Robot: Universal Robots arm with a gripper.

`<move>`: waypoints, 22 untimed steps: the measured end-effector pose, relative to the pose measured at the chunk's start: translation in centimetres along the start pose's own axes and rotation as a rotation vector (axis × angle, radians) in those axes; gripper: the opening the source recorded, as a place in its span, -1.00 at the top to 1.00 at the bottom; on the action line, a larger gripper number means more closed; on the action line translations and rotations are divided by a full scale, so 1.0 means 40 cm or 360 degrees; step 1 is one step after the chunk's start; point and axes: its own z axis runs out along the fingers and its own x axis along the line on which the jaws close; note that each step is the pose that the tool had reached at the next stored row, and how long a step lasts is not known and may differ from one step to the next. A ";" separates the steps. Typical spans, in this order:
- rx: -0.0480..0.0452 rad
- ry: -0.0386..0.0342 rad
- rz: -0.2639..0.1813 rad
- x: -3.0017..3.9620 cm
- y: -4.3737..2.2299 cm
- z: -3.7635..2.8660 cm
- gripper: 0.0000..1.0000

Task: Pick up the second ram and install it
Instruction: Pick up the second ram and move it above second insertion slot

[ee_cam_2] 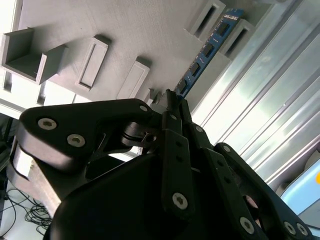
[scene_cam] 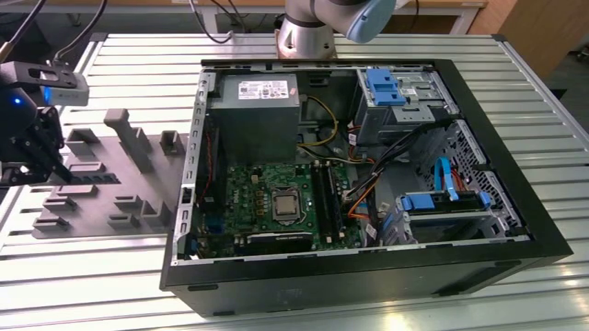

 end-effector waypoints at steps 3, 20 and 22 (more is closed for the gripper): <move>0.0000 0.0000 0.0000 0.000 0.000 -0.005 0.73; 0.0000 0.0000 0.0000 -0.002 0.000 -0.041 0.73; 0.0000 0.0000 0.0000 -0.002 0.000 -0.044 0.73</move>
